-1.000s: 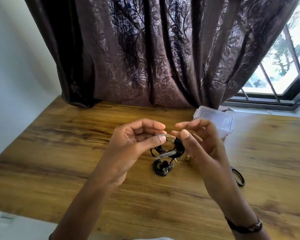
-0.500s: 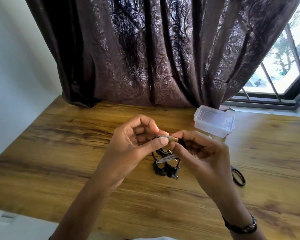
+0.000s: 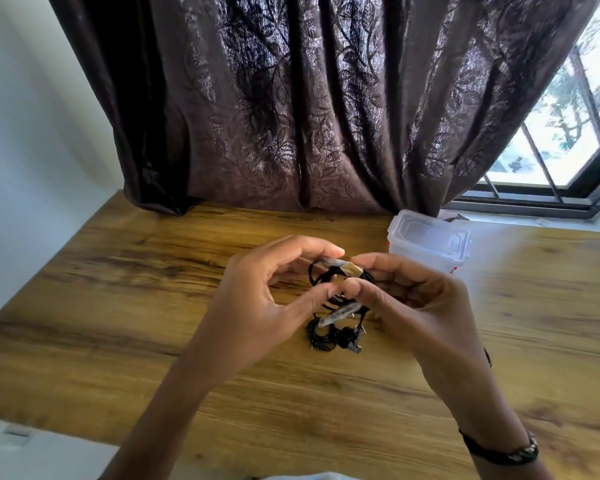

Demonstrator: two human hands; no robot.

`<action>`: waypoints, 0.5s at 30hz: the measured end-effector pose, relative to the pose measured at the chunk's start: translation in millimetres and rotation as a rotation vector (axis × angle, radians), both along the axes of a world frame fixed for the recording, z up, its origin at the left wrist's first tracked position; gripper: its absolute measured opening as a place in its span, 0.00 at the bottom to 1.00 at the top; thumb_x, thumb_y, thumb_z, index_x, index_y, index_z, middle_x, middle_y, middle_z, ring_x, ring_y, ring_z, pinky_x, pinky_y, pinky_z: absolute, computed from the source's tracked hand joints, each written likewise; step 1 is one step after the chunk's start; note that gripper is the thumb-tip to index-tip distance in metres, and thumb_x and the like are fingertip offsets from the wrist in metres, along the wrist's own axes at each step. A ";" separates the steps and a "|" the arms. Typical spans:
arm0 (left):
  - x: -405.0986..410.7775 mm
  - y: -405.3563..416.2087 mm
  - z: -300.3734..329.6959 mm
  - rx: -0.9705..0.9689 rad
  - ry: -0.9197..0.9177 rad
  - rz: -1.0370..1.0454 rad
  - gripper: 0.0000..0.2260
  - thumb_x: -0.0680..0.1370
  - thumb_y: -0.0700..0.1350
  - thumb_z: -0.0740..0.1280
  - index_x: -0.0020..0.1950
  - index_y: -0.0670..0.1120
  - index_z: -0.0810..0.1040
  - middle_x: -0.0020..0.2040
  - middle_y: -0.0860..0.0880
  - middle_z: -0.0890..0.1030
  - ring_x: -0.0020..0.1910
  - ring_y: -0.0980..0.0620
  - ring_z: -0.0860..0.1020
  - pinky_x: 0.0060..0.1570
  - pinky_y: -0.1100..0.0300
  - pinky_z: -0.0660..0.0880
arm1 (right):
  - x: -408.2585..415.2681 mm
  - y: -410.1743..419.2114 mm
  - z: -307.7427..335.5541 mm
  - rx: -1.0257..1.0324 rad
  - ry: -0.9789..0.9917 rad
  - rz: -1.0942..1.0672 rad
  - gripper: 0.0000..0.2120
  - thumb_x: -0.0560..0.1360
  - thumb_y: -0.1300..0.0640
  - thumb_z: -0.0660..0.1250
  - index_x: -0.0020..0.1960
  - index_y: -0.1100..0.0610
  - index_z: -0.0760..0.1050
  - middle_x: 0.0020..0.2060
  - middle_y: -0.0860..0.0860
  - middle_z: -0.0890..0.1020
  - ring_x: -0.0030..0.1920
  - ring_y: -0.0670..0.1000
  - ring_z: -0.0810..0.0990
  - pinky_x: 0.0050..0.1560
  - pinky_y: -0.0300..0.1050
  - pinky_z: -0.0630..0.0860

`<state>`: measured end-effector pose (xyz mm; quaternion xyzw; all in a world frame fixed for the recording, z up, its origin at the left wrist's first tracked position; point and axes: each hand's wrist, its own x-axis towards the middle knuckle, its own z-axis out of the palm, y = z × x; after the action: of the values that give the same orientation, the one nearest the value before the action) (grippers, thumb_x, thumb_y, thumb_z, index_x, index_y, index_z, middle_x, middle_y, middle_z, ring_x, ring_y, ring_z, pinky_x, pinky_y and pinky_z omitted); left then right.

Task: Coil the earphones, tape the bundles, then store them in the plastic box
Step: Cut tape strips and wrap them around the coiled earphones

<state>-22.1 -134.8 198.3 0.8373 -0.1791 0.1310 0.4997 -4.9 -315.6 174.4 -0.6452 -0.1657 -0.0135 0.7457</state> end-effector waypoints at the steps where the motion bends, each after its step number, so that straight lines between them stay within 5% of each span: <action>1: -0.4 -0.7 0.0 0.052 -0.066 0.028 0.13 0.73 0.44 0.74 0.56 0.47 0.80 0.50 0.56 0.83 0.51 0.57 0.81 0.50 0.59 0.79 | -0.1 -0.2 0.0 -0.002 -0.005 0.000 0.13 0.65 0.61 0.75 0.50 0.61 0.83 0.42 0.53 0.87 0.45 0.53 0.86 0.46 0.43 0.81; 9: 0.4 -2.3 1.2 0.204 -0.318 0.081 0.12 0.72 0.39 0.75 0.54 0.43 0.82 0.49 0.54 0.83 0.49 0.63 0.80 0.49 0.69 0.75 | 0.0 -2.0 3.8 -0.020 -0.048 0.029 0.10 0.68 0.63 0.73 0.49 0.60 0.83 0.42 0.52 0.87 0.44 0.51 0.86 0.45 0.39 0.80; 15: 0.0 -4.9 -0.7 0.253 -0.403 0.101 0.10 0.71 0.38 0.75 0.50 0.43 0.80 0.46 0.52 0.83 0.44 0.59 0.80 0.43 0.63 0.78 | 0.0 -3.7 6.3 -0.019 -0.041 0.057 0.10 0.68 0.65 0.72 0.49 0.62 0.83 0.41 0.53 0.87 0.38 0.47 0.85 0.40 0.34 0.79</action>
<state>-22.1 -139.7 197.6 0.8581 -0.2480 0.2967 0.3379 -5.0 -319.4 180.7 -0.6469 -0.1993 -0.0036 0.7361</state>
